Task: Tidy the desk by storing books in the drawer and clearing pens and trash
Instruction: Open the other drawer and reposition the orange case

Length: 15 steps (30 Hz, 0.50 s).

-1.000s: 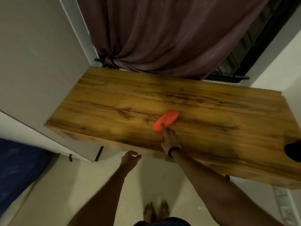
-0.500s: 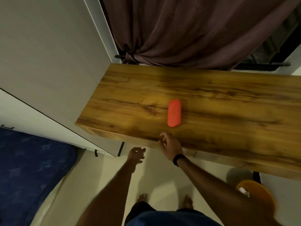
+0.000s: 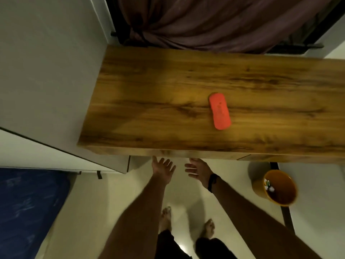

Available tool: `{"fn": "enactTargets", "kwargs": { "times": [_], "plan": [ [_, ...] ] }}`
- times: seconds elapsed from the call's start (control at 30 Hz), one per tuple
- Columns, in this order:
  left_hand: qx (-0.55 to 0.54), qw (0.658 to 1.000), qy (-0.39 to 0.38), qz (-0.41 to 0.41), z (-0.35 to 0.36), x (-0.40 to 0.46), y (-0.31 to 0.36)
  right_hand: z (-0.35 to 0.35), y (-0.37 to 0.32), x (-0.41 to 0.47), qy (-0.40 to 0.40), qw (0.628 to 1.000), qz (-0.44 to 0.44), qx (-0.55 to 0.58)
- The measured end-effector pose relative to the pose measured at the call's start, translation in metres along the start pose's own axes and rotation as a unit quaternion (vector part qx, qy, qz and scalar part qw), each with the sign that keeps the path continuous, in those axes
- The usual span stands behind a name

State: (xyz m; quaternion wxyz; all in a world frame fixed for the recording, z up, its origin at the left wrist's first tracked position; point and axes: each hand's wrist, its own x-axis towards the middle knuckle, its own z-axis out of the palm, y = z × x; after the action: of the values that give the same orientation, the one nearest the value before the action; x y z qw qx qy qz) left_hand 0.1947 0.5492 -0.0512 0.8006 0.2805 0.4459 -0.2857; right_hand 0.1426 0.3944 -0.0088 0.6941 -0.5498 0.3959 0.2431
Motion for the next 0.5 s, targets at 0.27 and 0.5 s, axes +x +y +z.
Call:
{"fn": "enactTargets", "kwargs": {
  "times": [0.27,0.5],
  "plan": [
    [-0.125,0.992,-0.027,0.004,0.001,0.062,-0.001,0.014,-0.006,0.023,0.028,1.000,-0.011,0.010],
    [-0.109,0.992,-0.062,0.025,-0.006,0.067,-0.013,0.033,0.002,0.027,0.047,0.998,-0.049,0.010]
  ]
}}
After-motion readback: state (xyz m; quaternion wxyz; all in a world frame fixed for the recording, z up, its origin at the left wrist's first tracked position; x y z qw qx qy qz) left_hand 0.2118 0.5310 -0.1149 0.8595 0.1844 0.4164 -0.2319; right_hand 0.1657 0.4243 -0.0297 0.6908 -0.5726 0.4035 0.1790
